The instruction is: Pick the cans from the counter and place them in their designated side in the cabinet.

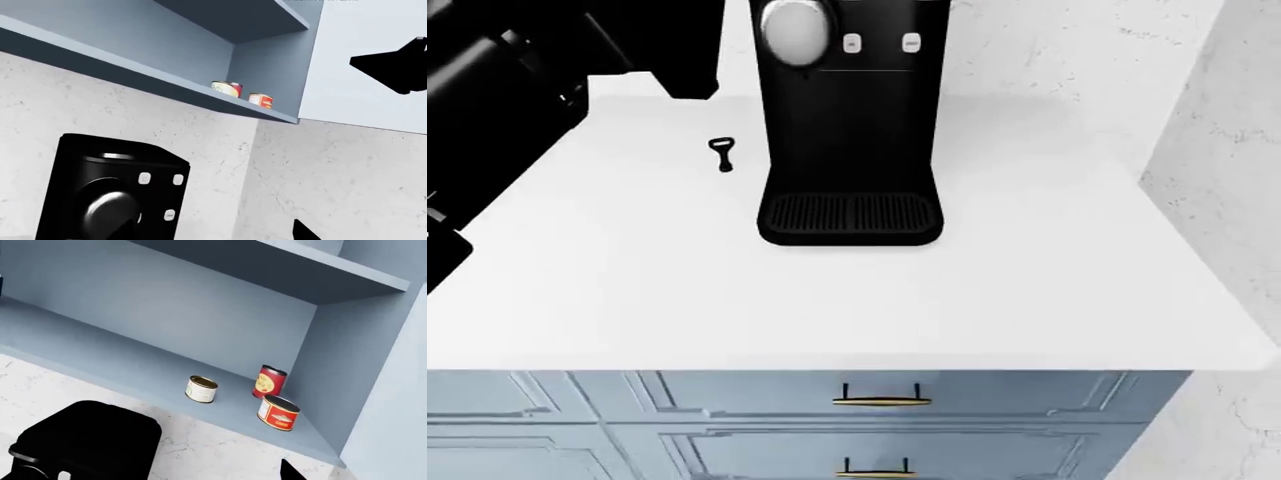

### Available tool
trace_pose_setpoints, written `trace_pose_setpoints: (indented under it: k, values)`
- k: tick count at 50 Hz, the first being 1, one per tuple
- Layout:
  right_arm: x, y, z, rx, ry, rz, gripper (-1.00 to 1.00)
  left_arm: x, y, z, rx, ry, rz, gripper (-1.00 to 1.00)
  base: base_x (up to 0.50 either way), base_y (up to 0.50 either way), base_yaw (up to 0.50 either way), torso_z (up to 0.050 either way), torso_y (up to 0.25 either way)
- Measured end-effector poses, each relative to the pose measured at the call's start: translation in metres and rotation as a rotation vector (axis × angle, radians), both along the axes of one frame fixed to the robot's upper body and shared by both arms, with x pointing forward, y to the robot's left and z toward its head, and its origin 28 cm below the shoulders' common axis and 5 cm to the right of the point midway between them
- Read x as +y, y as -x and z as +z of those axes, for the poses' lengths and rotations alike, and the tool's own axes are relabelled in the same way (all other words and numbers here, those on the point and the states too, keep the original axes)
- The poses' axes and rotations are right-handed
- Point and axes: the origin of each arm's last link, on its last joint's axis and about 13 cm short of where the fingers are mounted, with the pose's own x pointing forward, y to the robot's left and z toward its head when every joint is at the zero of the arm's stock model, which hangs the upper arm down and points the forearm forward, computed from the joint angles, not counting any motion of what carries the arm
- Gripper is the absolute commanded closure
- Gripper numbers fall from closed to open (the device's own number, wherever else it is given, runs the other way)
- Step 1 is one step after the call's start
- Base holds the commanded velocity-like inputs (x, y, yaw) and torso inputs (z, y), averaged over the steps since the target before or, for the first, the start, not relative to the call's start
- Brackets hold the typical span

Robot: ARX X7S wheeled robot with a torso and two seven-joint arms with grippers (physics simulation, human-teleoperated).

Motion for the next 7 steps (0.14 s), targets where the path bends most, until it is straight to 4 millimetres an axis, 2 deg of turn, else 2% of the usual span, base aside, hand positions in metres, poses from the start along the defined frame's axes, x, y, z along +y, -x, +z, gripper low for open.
trace_pose_setpoints:
  k: [7]
  values:
    - [0.0000, 0.0000, 0.0000, 0.000, 0.000, 0.000, -1.00, -0.0005, -0.0002, 0.0002, 0.000, -0.001, -0.002, -1.00, -0.27, 0.00, 0.00, 0.000, 0.000]
